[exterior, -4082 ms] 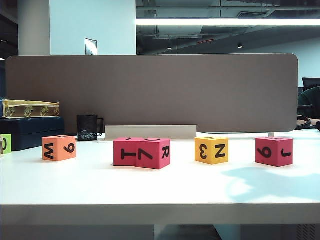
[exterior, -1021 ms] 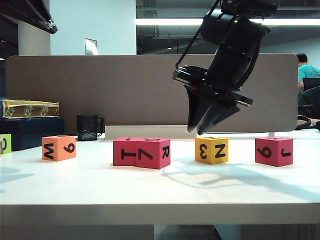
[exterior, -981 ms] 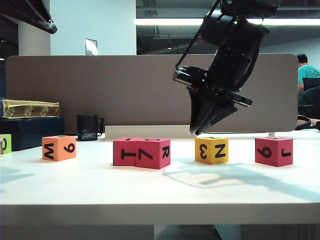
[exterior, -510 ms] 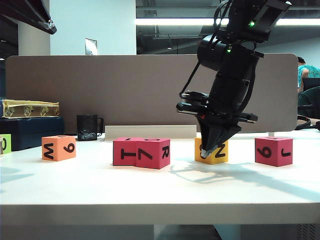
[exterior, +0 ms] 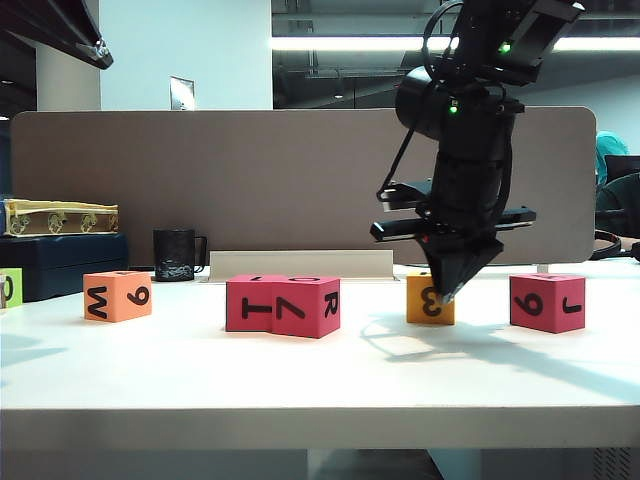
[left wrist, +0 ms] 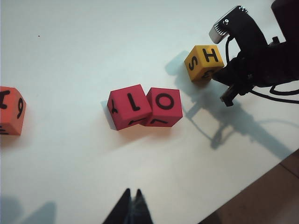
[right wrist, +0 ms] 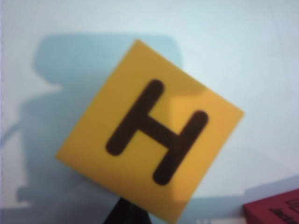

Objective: Select the appropriate blocks from the scattered letter blocks on the table and arrange them in a row to spell out "ALOHA".

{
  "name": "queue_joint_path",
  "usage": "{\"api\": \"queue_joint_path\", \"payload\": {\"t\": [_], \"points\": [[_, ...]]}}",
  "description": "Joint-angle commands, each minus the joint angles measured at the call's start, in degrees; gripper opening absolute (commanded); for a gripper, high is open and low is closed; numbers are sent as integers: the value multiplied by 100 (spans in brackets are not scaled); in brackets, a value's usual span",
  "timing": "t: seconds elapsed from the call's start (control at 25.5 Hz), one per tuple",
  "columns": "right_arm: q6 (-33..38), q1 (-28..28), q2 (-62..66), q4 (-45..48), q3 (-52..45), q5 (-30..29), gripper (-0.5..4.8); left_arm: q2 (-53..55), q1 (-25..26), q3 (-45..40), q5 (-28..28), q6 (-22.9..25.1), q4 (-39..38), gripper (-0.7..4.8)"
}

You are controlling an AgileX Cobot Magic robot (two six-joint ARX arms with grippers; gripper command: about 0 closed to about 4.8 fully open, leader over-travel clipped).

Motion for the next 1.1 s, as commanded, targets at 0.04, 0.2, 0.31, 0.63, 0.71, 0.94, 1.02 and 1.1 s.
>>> {"api": "queue_joint_path", "payload": {"t": [0.04,0.2,0.31,0.63,0.71,0.94,1.02,1.1], "points": [[4,-72,-50,2,26,356,-8,-15,-2,26,4,46,13,-6],[7,-151,-162,-269,61,173,-6,-13,-2,26,4,46,11,-6],[4,-138,-496,-852,317,-361,37,-13,0,26,11,44,15,-6],[4,-177,-715,-807,494,-402,303,-15,0,26,190,17,-7,-6],[4,-177,-632,-772,494,-402,377,-15,-2,31,267,17,-24,-6],[-15,-203,-315,-455,494,-402,434,-15,0,37,264,17,-44,-6],[-20,-203,-181,-293,494,-402,434,-15,0,37,262,17,-98,-6],[-37,-203,-57,-81,494,-398,434,-15,0,37,264,20,-151,-6]]}}
